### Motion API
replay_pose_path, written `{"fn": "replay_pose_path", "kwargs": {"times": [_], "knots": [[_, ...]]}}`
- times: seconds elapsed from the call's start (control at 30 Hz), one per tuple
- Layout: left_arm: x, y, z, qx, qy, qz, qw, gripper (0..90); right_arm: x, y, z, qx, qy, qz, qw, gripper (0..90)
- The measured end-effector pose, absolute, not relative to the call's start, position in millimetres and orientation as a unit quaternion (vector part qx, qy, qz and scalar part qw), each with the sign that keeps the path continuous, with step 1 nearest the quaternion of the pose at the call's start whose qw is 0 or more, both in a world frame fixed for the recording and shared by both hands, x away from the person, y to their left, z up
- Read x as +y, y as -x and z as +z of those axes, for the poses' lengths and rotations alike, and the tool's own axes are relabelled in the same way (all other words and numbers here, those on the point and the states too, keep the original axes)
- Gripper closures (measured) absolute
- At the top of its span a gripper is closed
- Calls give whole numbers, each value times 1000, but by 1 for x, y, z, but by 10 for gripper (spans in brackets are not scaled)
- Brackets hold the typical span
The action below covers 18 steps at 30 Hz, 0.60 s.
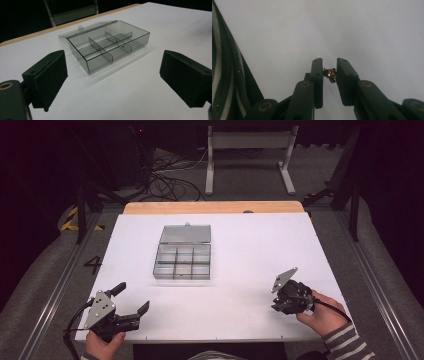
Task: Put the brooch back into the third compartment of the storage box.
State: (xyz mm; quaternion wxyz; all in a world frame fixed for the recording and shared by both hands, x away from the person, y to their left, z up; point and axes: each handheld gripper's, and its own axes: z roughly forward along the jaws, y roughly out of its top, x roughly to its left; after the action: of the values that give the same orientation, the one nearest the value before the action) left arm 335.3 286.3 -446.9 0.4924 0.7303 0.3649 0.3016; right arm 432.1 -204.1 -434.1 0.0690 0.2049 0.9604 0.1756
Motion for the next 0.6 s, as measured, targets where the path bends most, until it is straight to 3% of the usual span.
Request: {"fn": "replay_pose_path", "kwargs": {"times": [0.6], "knots": [[286,-335,-447,365,-731,301,492,84,-201,-434,-422,951,-201,221,81,766]]}}
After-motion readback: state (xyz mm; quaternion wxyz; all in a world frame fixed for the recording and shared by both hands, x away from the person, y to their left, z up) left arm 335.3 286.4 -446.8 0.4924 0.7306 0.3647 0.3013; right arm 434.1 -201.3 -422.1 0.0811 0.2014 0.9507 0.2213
